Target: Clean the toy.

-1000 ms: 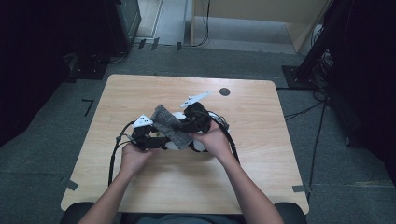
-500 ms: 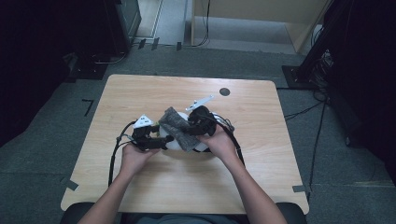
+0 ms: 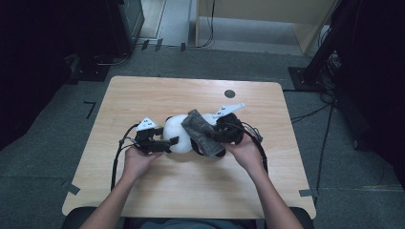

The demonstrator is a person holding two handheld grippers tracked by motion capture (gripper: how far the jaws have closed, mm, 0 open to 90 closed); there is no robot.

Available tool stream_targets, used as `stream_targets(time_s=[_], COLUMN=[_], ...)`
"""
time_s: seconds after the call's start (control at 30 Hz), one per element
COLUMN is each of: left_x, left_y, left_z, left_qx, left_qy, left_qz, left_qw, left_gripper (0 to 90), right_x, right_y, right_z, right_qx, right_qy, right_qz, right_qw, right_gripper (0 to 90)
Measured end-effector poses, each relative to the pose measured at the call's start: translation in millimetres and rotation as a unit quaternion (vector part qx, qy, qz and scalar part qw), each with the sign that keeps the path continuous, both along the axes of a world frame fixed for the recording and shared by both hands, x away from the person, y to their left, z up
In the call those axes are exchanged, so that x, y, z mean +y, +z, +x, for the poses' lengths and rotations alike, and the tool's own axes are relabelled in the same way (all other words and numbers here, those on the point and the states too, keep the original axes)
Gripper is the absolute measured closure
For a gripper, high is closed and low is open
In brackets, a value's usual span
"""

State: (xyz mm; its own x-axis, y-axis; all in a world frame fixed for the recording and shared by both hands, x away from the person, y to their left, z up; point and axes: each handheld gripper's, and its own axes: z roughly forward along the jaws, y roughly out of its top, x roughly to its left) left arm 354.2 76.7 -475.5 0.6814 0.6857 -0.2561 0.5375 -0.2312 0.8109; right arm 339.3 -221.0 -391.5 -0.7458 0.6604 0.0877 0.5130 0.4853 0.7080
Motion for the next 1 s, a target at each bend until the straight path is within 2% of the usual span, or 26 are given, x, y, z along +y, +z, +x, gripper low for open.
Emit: stream_targets(time_s=[0.1,0.23,0.53,0.67,0.77,0.9,1.0], left_x=[-0.5,0.2,0.5,0.5,0.3,0.4,0.3], left_y=[0.0,0.4,0.3,0.4,0.6,0.5,0.3], left_z=[0.0,0.6,2.4,2.6,2.2,1.5,1.2], left_qx=[-0.001,0.000,0.000,0.001,0.001,0.000,-0.001], left_qy=[0.001,-0.002,-0.004,-0.004,-0.005,-0.006,-0.005], left_qz=[-0.002,0.001,-0.001,0.000,0.004,0.006,0.005], left_qw=[1.0000,1.0000,1.0000,1.0000,1.0000,1.0000,1.0000], left_gripper=[24.0,24.0,24.2,24.8,25.1,25.1,25.1], right_x=[-14.6,-30.7,-51.4,-59.4,-67.9,-78.4,-78.9], right_y=[-4.5,-6.2,-14.0,-12.3,-7.2,-5.5,-10.3], right_z=[-5.1,-8.3,-7.3,-7.1,-4.2,5.5,14.3], right_qx=[-0.005,-0.001,0.007,0.014,0.001,0.003,0.011], right_qy=[-0.010,-0.029,-0.059,-0.074,-0.102,-0.134,-0.146], right_qz=[0.016,0.014,0.017,0.025,0.028,0.055,0.063], right_qw=[0.9998,0.9995,0.9981,0.9968,0.9944,0.9895,0.9872], right_gripper=[74.0,73.5,73.7,74.1,74.7,74.8,74.6])
